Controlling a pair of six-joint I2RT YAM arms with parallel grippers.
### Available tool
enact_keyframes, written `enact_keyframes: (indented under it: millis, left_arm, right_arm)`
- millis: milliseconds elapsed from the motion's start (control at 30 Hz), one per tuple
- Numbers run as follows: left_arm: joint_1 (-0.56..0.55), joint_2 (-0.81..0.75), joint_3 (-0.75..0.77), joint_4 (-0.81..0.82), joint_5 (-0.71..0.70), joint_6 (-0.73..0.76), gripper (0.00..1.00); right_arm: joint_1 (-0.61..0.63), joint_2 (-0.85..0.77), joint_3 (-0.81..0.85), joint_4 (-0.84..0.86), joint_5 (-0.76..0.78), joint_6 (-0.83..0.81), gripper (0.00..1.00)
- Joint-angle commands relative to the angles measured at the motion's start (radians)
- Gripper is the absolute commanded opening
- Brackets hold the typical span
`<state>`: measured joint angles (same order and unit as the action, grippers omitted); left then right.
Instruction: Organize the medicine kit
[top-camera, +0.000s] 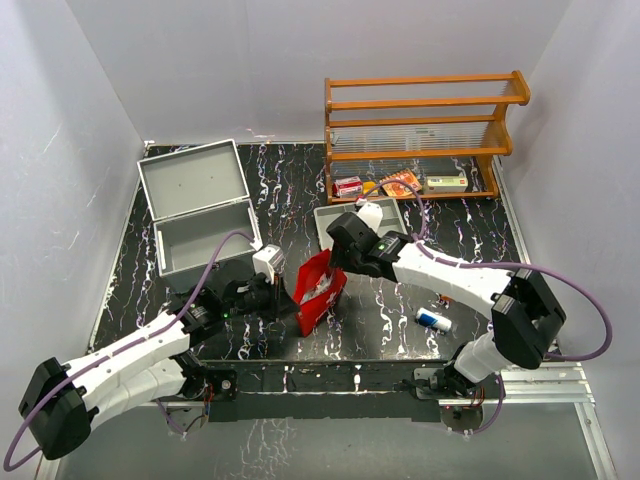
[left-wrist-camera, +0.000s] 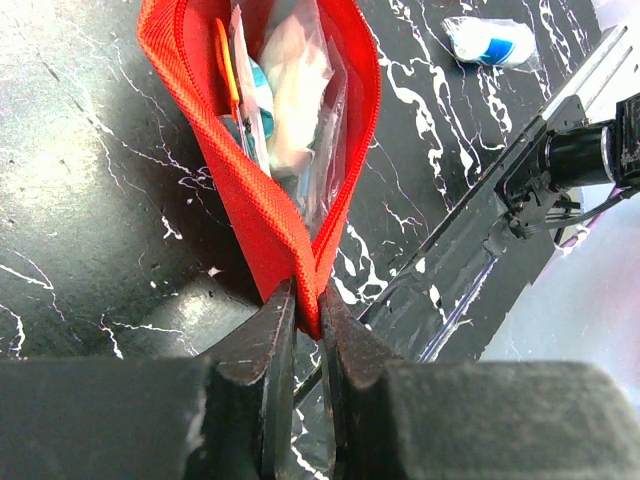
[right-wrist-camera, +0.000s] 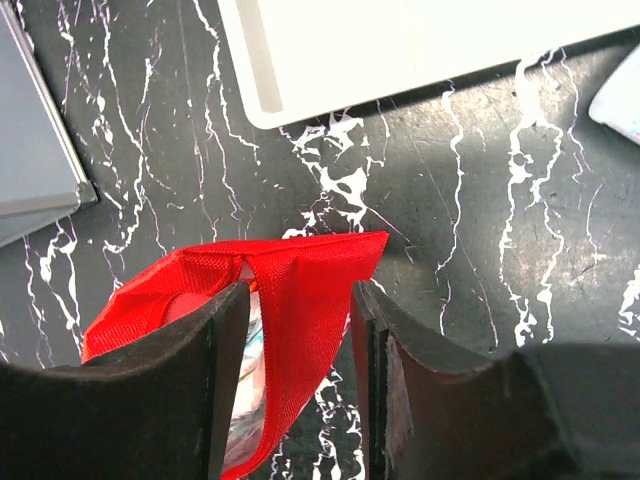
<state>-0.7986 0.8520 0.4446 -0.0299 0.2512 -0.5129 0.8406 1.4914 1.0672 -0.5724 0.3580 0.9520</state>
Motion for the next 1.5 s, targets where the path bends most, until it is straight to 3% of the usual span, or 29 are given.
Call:
enact_keyframes:
  millis: [0,133,267,600,967,1167,1467]
  left_arm:
    - [-0.005,0.0,0.019,-0.001,0.031,0.006,0.01]
    - [-0.005,0.003,0.027,-0.009,0.036,0.014,0.0]
    - [-0.005,0.0,0.028,-0.013,0.045,0.02,0.0]
    - [-0.005,-0.021,0.03,-0.028,0.044,0.021,0.0]
    - [-0.004,-0.021,0.032,-0.024,0.049,0.012,0.0]
    - [-0.005,-0.027,0.041,-0.028,0.056,0.01,0.0]
    - [-0.005,-0.059,0.028,-0.011,0.088,-0.001,0.0]
  right_arm:
    - [-0.013,-0.046,0.033,0.104,-0.053,-0.214,0.45]
    - [-0.039,-0.057,0.017,0.15,-0.14,-0.401,0.46]
    - [-0.071,-0.063,0.002,0.214,-0.197,-0.48,0.45]
    - [-0.089,0.004,0.016,0.222,-0.242,-0.515,0.38]
    - [-0.089,-0.018,-0.015,0.248,-0.358,-0.531,0.45]
    - [-0.09,0.024,-0.001,0.218,-0.295,-0.523,0.4]
    - [-0.088,0.074,0.065,0.132,-0.05,-0.36,0.25]
